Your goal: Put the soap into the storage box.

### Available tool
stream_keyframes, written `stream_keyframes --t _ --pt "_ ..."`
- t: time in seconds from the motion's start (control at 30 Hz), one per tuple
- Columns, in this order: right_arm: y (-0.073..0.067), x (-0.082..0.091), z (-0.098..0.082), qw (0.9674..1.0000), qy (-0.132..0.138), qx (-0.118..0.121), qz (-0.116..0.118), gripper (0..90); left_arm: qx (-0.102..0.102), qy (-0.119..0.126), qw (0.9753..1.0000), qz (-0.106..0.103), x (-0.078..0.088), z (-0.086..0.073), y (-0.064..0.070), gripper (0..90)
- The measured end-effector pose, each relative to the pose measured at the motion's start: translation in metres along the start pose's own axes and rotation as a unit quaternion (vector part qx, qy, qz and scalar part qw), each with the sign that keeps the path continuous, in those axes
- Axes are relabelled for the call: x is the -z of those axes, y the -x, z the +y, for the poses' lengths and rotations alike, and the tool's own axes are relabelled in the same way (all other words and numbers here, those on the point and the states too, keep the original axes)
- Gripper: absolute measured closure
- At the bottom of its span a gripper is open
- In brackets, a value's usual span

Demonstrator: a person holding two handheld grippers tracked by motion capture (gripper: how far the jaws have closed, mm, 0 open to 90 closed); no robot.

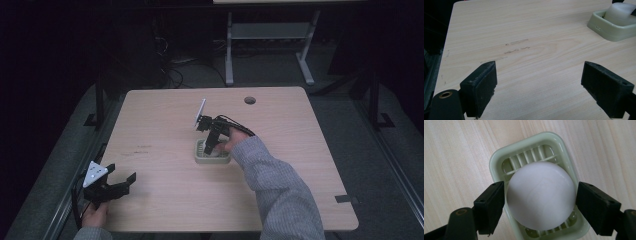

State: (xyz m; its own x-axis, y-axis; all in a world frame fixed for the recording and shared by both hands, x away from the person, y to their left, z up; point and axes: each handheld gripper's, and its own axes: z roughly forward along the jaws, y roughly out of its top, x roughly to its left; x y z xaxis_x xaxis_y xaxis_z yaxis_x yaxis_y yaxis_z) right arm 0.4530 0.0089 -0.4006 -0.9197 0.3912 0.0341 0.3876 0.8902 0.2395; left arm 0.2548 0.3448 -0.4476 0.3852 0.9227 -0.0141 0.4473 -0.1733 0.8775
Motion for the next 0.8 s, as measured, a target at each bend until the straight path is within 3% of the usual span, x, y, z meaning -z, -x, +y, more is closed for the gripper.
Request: stream_keyframes --t 0.8 --pt "0.0 0.014 -0.008 0.9997 0.021 -0.011 0.001 21.9 -0.004 -0.002 1.0 0.001 0.0 0.0 0.0 12.8"
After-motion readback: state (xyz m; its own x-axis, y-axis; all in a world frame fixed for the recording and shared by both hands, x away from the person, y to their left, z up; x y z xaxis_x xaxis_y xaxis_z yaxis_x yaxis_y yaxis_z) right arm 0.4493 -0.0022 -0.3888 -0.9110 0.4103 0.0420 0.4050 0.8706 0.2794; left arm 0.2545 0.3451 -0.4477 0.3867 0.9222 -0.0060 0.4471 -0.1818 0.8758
